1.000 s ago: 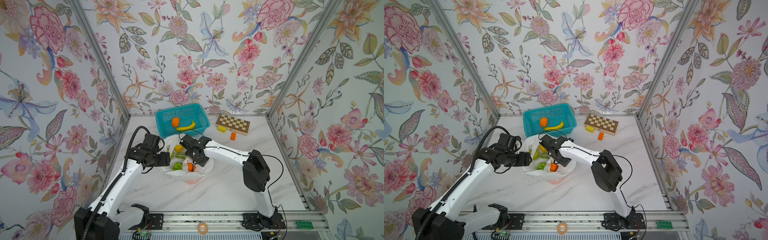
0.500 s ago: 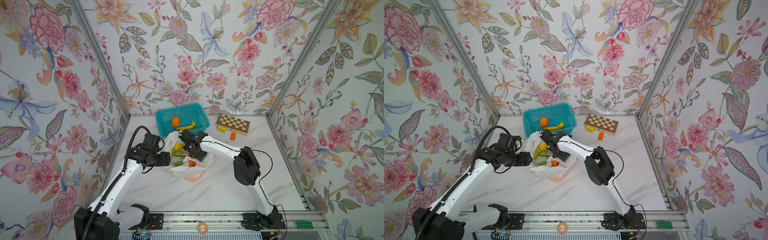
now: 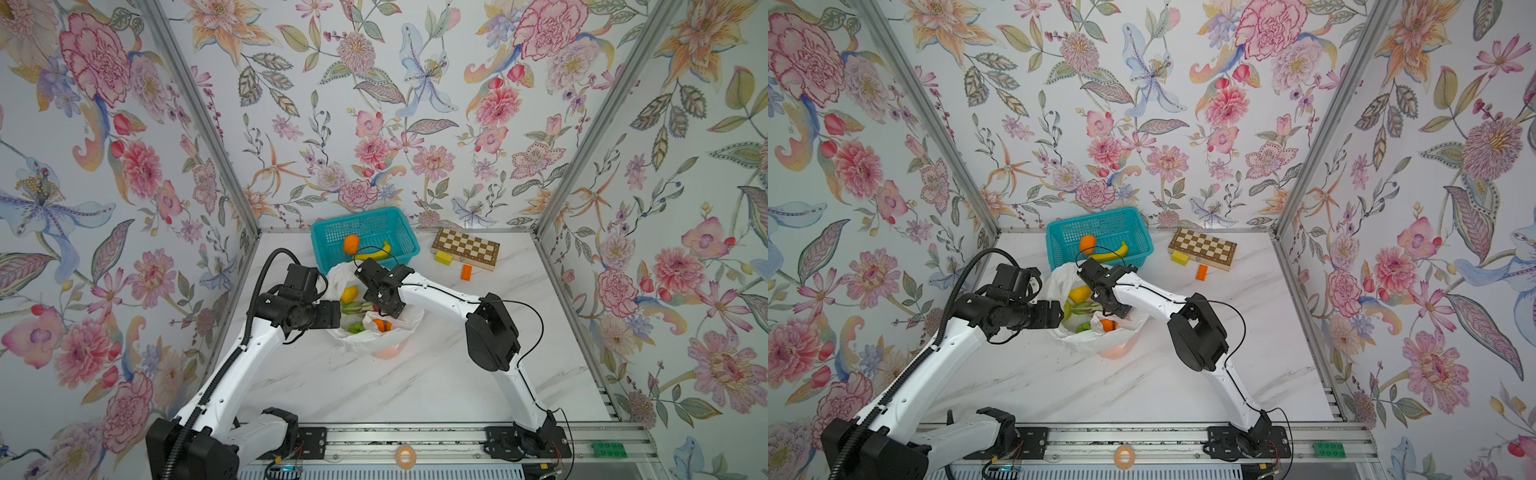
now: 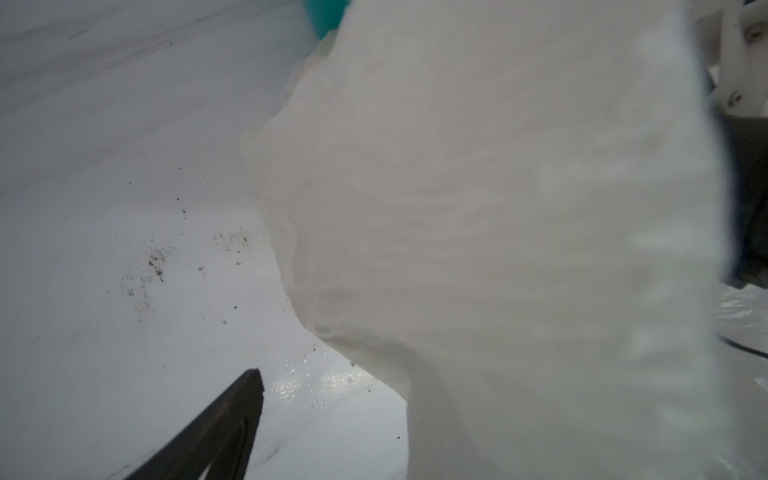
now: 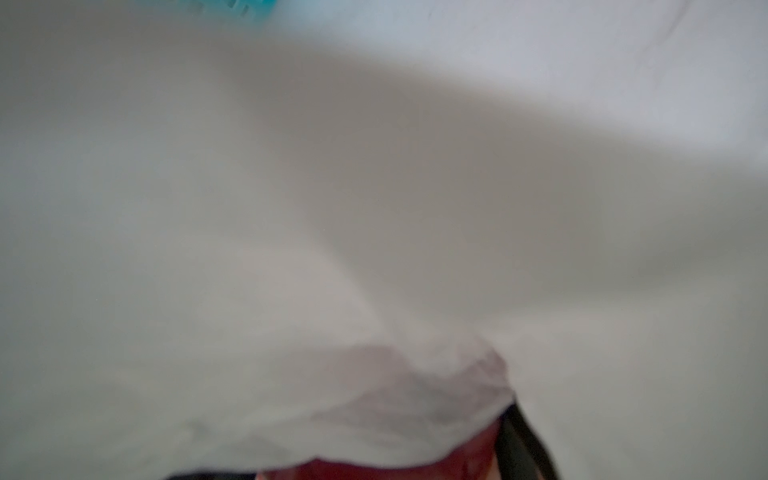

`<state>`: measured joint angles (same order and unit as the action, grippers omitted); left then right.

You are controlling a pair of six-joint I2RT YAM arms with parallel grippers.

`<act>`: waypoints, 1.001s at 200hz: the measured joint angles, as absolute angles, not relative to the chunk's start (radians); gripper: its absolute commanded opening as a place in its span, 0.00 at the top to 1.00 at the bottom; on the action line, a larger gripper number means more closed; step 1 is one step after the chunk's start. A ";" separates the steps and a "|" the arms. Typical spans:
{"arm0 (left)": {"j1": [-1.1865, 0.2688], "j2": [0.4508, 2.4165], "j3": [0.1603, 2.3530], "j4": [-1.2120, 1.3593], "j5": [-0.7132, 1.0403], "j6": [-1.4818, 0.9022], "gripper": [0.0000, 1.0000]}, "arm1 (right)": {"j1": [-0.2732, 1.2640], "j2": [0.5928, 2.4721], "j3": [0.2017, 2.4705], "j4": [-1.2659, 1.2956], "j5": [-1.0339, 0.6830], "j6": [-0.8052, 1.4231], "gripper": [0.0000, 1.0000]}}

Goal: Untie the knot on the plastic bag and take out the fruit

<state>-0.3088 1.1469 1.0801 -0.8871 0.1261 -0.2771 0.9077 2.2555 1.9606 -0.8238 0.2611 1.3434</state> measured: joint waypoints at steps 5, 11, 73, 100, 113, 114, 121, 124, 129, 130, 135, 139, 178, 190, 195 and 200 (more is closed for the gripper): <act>-0.309 1.143 1.087 -0.887 0.122 -0.277 0.09 | 0.910 2.252 1.954 -0.818 0.261 1.337 0.40; -0.309 1.139 1.098 -0.889 0.115 -0.277 0.08 | 0.916 2.244 1.946 -0.809 0.260 1.327 0.40; -0.309 1.133 1.215 -0.899 0.070 -0.241 0.05 | 0.975 2.080 1.782 -0.723 0.248 1.251 0.40; -0.309 1.176 1.256 -0.897 0.070 -0.225 0.06 | 0.986 1.979 1.670 -0.643 0.235 1.208 0.40; -0.309 1.196 1.261 -0.897 0.070 -0.217 0.08 | 0.986 1.919 1.592 -0.576 0.220 1.183 0.40; -0.309 1.198 1.262 -0.897 0.070 -0.216 0.08 | 0.986 1.916 1.588 -0.571 0.219 1.181 0.40; -0.309 1.208 1.262 -0.896 0.070 -0.212 0.09 | 0.986 1.882 1.539 -0.527 0.208 1.166 0.41; -0.309 1.214 1.262 -0.896 0.070 -0.207 0.09 | 0.986 1.868 1.520 -0.509 0.199 1.162 0.40; -0.309 1.222 1.262 -0.896 0.070 -0.204 0.10 | 0.982 1.843 1.483 -0.471 0.184 1.149 0.40; -0.309 1.223 1.262 -0.896 0.071 -0.203 0.10 | 0.981 1.840 1.478 -0.467 0.181 1.148 0.40; -0.309 1.232 1.262 -0.895 0.071 -0.200 0.10 | 0.979 1.819 1.446 -0.429 0.162 1.137 0.40; -0.309 1.238 1.263 -0.894 0.071 -0.197 0.11 | 0.975 1.805 1.424 -0.404 0.146 1.132 0.40; -0.308 1.325 1.323 -0.857 0.101 -0.171 0.38 | 0.933 1.757 1.326 -0.239 -0.001 1.081 0.40; -0.308 1.362 1.361 -0.837 0.117 -0.169 0.41 | 0.931 1.757 1.325 -0.219 -0.031 1.062 0.40; -0.308 1.375 1.374 -0.828 0.124 -0.171 0.41 | 0.931 1.756 1.325 -0.209 -0.046 1.055 0.41; -0.308 1.391 1.389 -0.818 0.128 -0.170 0.41 | 0.933 1.755 1.324 -0.199 -0.057 1.049 0.41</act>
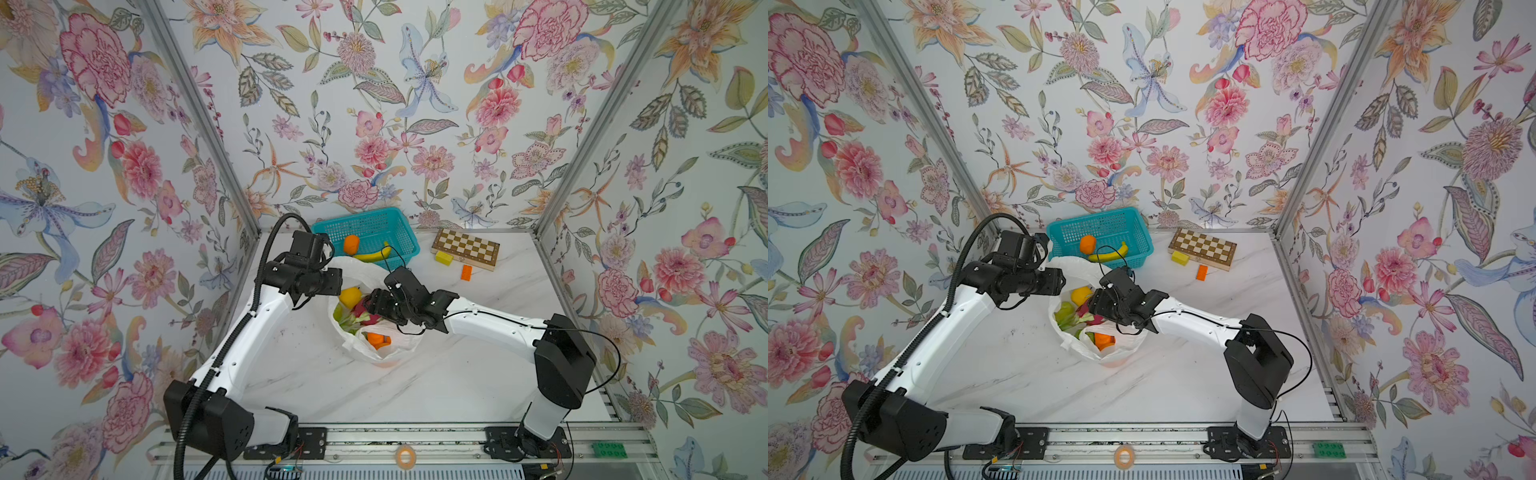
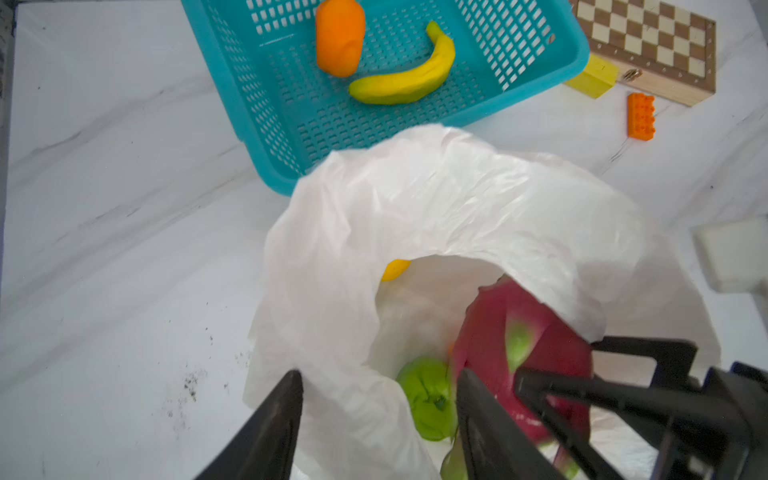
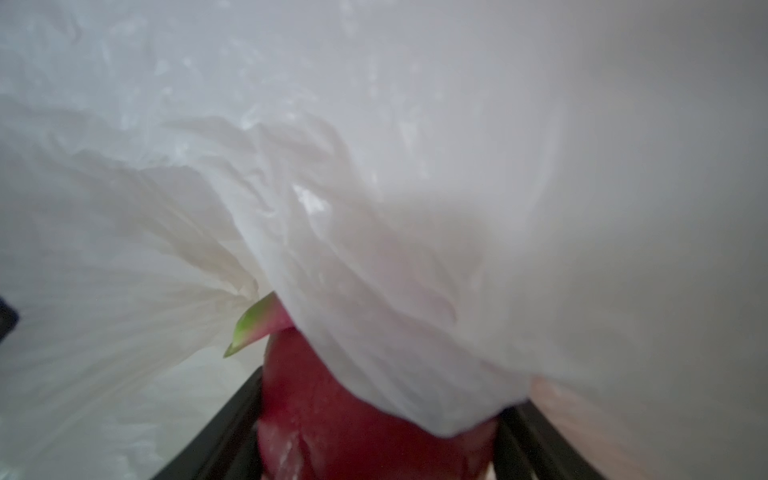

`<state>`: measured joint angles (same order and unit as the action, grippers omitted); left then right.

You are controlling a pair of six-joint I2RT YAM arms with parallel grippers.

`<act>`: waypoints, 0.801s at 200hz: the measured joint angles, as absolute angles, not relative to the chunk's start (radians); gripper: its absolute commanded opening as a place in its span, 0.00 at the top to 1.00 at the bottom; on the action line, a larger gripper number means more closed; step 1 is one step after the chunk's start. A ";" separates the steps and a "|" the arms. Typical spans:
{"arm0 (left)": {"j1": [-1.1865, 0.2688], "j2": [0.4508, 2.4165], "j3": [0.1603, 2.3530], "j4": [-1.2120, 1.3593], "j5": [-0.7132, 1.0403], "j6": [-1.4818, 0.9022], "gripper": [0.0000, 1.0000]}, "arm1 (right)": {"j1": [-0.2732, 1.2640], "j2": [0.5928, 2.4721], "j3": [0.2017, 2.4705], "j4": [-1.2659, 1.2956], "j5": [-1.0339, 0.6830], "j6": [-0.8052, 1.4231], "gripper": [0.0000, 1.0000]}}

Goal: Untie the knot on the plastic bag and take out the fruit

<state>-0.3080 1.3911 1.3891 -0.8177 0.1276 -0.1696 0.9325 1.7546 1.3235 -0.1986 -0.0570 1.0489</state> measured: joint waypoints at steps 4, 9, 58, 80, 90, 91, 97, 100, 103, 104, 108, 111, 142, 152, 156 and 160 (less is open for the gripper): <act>-0.308 1.403 1.401 -0.808 0.131 -0.169 0.41 | 0.934 1.753 1.321 -0.190 -0.065 1.044 0.41; -0.308 1.417 1.412 -0.798 0.132 -0.168 0.41 | 0.936 1.750 1.317 -0.181 -0.073 1.040 0.41; -0.301 1.499 1.456 -0.760 0.149 -0.158 0.33 | 0.941 1.686 1.280 -0.141 -0.078 1.024 0.44; -0.300 1.487 1.456 -0.756 0.153 -0.146 0.26 | 0.936 1.657 1.280 -0.129 -0.062 1.029 0.45; -0.300 1.470 1.452 -0.746 0.158 -0.139 0.24 | 0.932 1.648 1.280 -0.125 -0.059 1.035 0.45; -0.300 1.467 1.450 -0.743 0.159 -0.138 0.24 | 0.931 1.647 1.280 -0.125 -0.059 1.037 0.45; -0.300 1.447 1.440 -0.730 0.171 -0.129 0.23 | 0.928 1.642 1.279 -0.123 -0.059 1.041 0.45; -0.299 1.434 1.435 -0.723 0.178 -0.121 0.22 | 0.926 1.640 1.279 -0.121 -0.058 1.044 0.45; -0.299 1.422 1.427 -0.715 0.185 -0.117 0.22 | 0.924 1.638 1.279 -0.121 -0.056 1.047 0.45; -0.299 1.419 1.425 -0.714 0.185 -0.116 0.22 | 0.923 1.637 1.279 -0.120 -0.056 1.048 0.45; -0.299 1.395 1.412 -0.701 0.199 -0.102 0.21 | 0.920 1.636 1.279 -0.119 -0.056 1.052 0.45; -0.299 1.379 1.402 -0.693 0.207 -0.099 0.21 | 0.918 1.635 1.279 -0.118 -0.056 1.054 0.45; -0.299 1.177 1.282 -0.584 0.298 -0.007 0.17 | 0.894 1.622 1.262 -0.090 -0.066 1.087 0.47; -0.299 1.121 1.244 -0.545 0.326 0.027 0.16 | 0.888 1.616 1.253 -0.080 -0.075 1.097 0.47; -0.299 1.102 1.232 -0.533 0.337 0.043 0.16 | 0.886 1.613 1.249 -0.076 -0.076 1.099 0.47; -0.299 1.083 1.218 -0.522 0.350 0.062 0.15 | 0.883 1.609 1.245 -0.074 -0.079 1.104 0.47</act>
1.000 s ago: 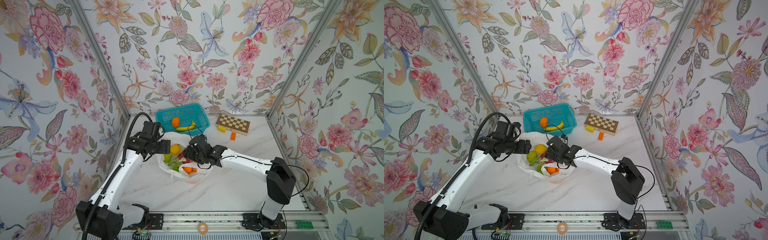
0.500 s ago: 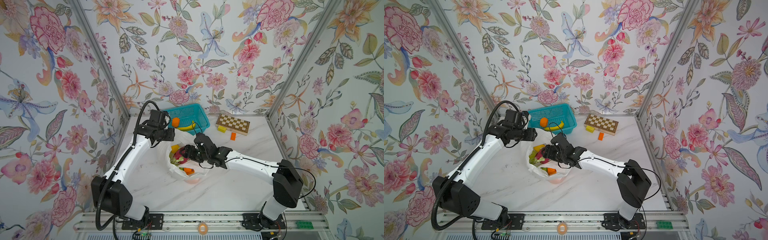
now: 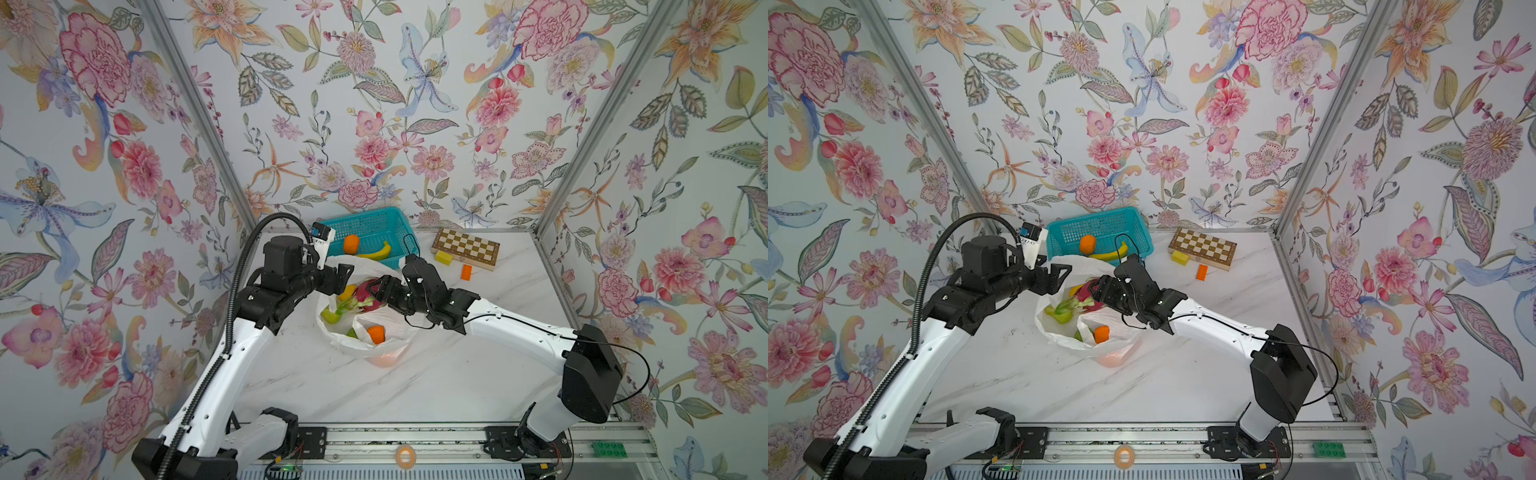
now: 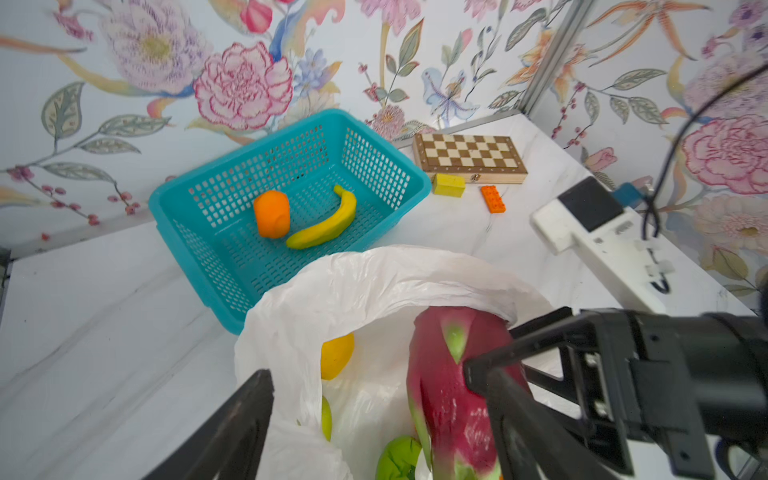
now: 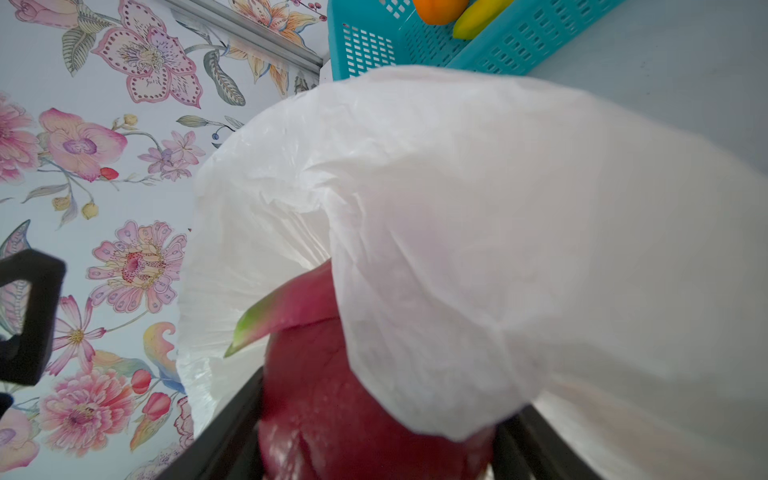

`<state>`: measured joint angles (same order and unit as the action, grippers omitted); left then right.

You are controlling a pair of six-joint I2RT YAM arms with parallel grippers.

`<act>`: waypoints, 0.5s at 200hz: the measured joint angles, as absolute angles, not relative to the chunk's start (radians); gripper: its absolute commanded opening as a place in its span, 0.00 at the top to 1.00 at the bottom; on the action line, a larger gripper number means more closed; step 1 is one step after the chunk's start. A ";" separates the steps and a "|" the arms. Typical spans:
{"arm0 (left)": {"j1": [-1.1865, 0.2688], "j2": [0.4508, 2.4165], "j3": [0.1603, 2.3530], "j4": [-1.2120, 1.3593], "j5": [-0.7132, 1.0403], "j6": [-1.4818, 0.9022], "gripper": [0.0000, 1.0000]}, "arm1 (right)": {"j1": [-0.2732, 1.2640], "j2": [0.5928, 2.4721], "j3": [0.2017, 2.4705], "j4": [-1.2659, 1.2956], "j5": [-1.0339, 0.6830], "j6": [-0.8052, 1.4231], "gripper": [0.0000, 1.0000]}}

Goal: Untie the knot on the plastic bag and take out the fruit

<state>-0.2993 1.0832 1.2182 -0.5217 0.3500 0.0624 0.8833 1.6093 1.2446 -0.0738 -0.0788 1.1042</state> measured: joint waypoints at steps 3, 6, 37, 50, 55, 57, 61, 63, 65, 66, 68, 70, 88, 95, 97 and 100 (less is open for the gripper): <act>-0.299 1.073 1.210 -0.515 0.360 0.076 0.15 | 0.881 1.607 1.241 -0.072 -0.081 1.106 0.47; -0.299 1.062 1.203 -0.510 0.369 0.089 0.15 | 0.880 1.604 1.238 -0.071 -0.084 1.109 0.46; -0.299 1.011 1.148 -0.479 0.500 0.275 0.10 | 0.864 1.571 1.202 -0.050 -0.103 1.137 0.47; -0.299 1.000 1.124 -0.476 0.546 0.361 0.08 | 0.860 1.559 1.194 -0.046 -0.110 1.143 0.47; -0.299 0.995 1.113 -0.476 0.561 0.394 0.06 | 0.859 1.555 1.194 -0.046 -0.113 1.146 0.47; -0.299 0.992 1.108 -0.476 0.569 0.406 0.06 | 0.859 1.554 1.194 -0.044 -0.115 1.145 0.47; -0.299 0.988 1.100 -0.476 0.580 0.430 0.04 | 0.857 1.552 1.194 -0.041 -0.117 1.147 0.47; -0.299 0.986 1.095 -0.476 0.585 0.443 0.04 | 0.857 1.551 1.194 -0.040 -0.117 1.147 0.47; -0.299 0.984 1.091 -0.477 0.592 0.451 0.03 | 0.857 1.550 1.194 -0.038 -0.117 1.148 0.47; -0.299 0.983 1.090 -0.477 0.594 0.456 0.02 | 0.857 1.549 1.194 -0.038 -0.117 1.148 0.47; -0.299 0.981 1.085 -0.477 0.600 0.472 0.02 | 0.857 1.548 1.194 -0.037 -0.118 1.149 0.47; -0.299 0.979 1.081 -0.477 0.605 0.481 0.01 | 0.857 1.547 1.194 -0.035 -0.118 1.149 0.47; -0.300 0.976 1.067 -0.477 0.653 0.561 0.01 | 0.857 1.541 1.194 -0.031 -0.125 1.153 0.47; -0.300 0.978 1.067 -0.476 0.668 0.583 0.01 | 0.857 1.539 1.194 -0.030 -0.125 1.154 0.47; -0.300 0.978 1.067 -0.476 0.674 0.590 0.01 | 0.857 1.539 1.194 -0.030 -0.125 1.154 0.47; -0.302 0.979 1.067 -0.475 0.680 0.599 0.01 | 0.857 1.539 1.194 -0.030 -0.126 1.155 0.47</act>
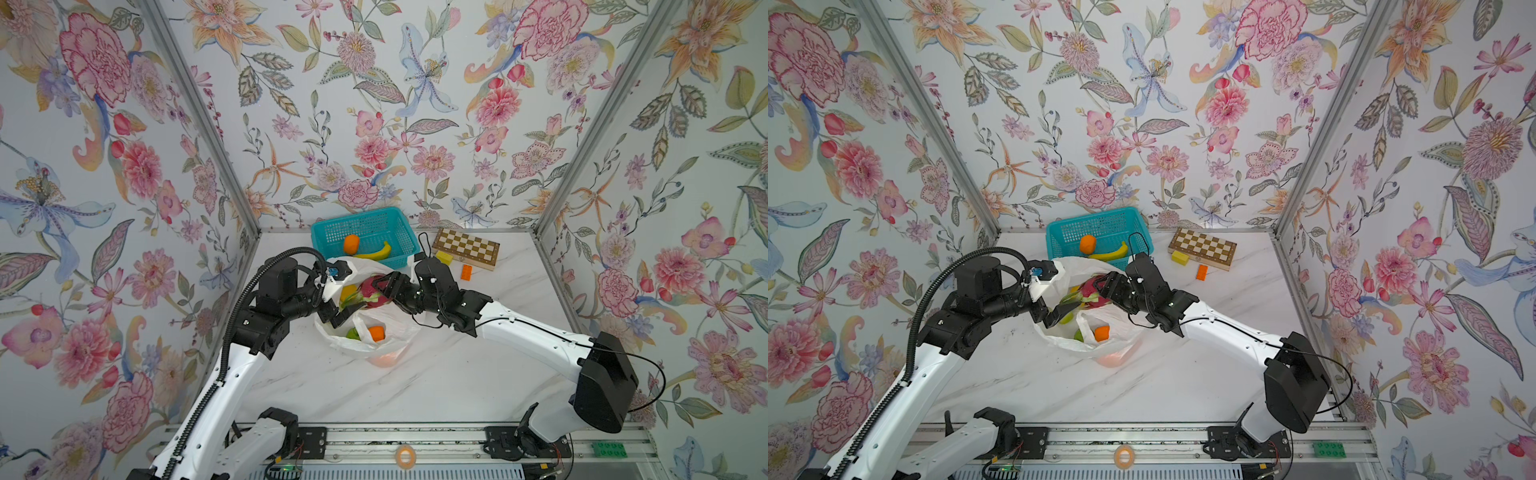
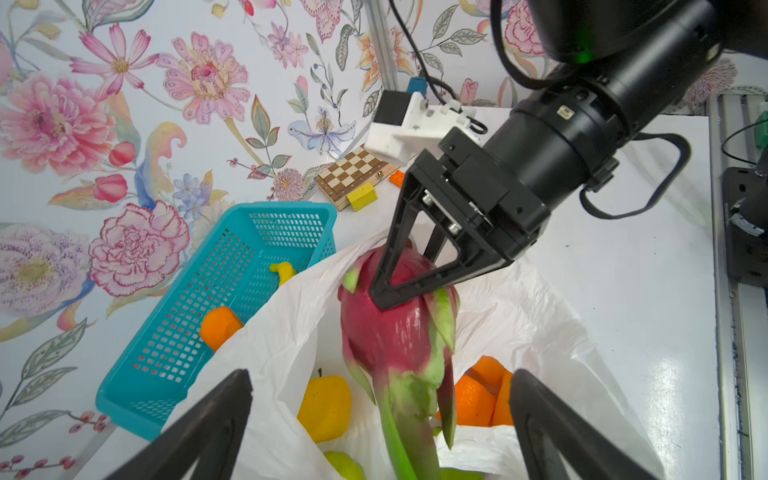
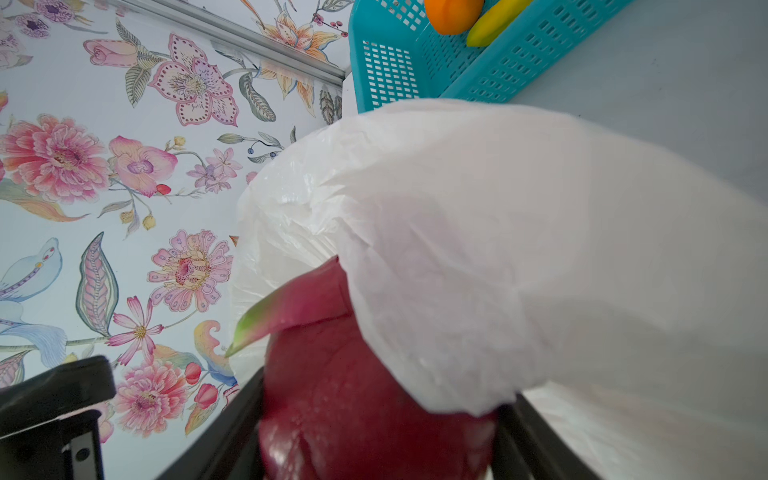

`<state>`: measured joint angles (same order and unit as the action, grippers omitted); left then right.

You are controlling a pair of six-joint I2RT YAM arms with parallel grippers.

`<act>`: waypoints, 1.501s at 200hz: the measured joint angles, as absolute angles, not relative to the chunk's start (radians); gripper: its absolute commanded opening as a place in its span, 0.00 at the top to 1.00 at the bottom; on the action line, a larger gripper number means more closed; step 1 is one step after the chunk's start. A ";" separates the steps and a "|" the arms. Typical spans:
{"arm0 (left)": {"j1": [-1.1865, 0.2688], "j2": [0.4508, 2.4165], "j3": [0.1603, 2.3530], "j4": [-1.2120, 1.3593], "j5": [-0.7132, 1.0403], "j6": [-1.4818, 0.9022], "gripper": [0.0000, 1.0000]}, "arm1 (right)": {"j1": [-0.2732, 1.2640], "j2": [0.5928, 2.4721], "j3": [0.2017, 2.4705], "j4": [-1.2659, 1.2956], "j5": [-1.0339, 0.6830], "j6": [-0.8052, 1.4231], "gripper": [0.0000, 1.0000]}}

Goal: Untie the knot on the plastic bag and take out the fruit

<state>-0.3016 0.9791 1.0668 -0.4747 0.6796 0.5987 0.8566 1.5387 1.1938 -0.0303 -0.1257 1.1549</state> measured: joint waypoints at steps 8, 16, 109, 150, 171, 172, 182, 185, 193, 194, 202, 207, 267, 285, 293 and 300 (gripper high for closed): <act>-0.307 0.984 1.067 -0.474 0.694 0.621 0.01 | 0.857 1.539 1.194 -0.030 -0.128 1.157 0.47; -0.313 0.994 1.068 -0.474 0.701 0.641 0.01 | 0.857 1.539 1.194 -0.030 -0.128 1.157 0.47; -0.453 1.163 1.108 -0.503 0.543 0.829 0.01 | 0.857 1.539 1.194 -0.019 -0.127 1.187 0.52; -0.461 1.173 1.053 -0.400 0.447 0.868 0.01 | 0.868 1.539 1.194 -0.002 -0.135 1.199 0.52; -0.461 1.194 1.039 -0.369 0.440 0.884 0.01 | 0.870 1.539 1.194 -0.001 -0.142 1.206 0.52; -0.461 1.195 1.039 -0.369 0.440 0.885 0.01 | 0.870 1.539 1.194 -0.002 -0.142 1.206 0.52; -0.461 1.208 1.038 -0.360 0.440 0.887 0.02 | 0.870 1.539 1.194 -0.001 -0.142 1.207 0.52; -0.461 1.212 1.038 -0.358 0.441 0.887 0.03 | 0.870 1.539 1.194 -0.001 -0.142 1.209 0.52; -0.461 1.219 1.037 -0.352 0.443 0.887 0.06 | 0.870 1.539 1.194 -0.001 -0.142 1.211 0.52; -0.461 1.220 1.037 -0.350 0.443 0.886 0.06 | 0.870 1.539 1.194 -0.001 -0.142 1.211 0.52; -0.461 1.225 1.036 -0.345 0.448 0.885 0.10 | 0.870 1.539 1.194 0.001 -0.139 1.213 0.52; -0.461 1.227 1.036 -0.343 0.452 0.884 0.14 | 0.869 1.540 1.194 0.004 -0.139 1.213 0.52; -0.461 1.235 1.035 -0.327 0.465 0.869 0.44 | 0.869 1.541 1.194 0.012 -0.120 1.225 0.29; -0.461 1.234 1.031 -0.326 0.469 0.859 0.45 | 0.869 1.541 1.194 0.005 -0.116 1.221 0.17; -0.460 1.230 1.026 -0.321 0.472 0.846 0.45 | 0.869 1.539 1.192 0.002 -0.113 1.217 0.12; -0.460 1.224 1.021 -0.318 0.476 0.837 0.46 | 0.869 1.533 1.185 0.002 -0.112 1.217 0.09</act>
<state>-0.4603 1.2236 1.0210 -0.3176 0.4763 0.8368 0.8688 1.5333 1.1854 0.0021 -0.1116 1.2167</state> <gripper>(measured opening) 0.662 0.863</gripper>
